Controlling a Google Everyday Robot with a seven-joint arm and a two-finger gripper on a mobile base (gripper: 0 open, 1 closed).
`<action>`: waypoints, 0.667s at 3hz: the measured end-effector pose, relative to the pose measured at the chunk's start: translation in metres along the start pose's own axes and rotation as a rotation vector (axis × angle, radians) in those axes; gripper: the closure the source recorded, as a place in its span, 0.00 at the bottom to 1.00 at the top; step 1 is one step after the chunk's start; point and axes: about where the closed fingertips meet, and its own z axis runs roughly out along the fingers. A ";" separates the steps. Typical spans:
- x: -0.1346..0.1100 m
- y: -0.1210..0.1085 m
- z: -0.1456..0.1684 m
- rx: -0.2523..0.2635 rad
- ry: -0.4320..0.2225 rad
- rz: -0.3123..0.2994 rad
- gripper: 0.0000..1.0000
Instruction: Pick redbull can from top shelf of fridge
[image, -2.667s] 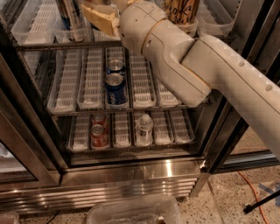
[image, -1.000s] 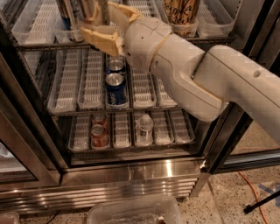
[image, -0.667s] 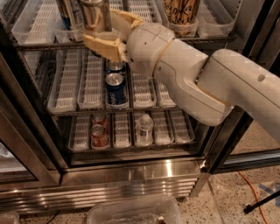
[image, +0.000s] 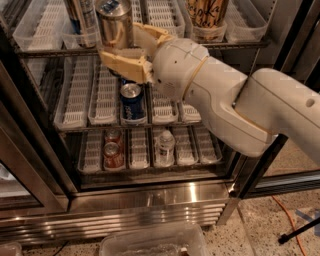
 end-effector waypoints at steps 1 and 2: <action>0.004 0.007 -0.015 0.001 0.019 0.023 1.00; 0.014 0.022 -0.031 -0.020 0.076 0.051 1.00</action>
Offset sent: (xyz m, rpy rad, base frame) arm -0.0478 -0.0264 -0.0521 -0.0740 0.1992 0.0171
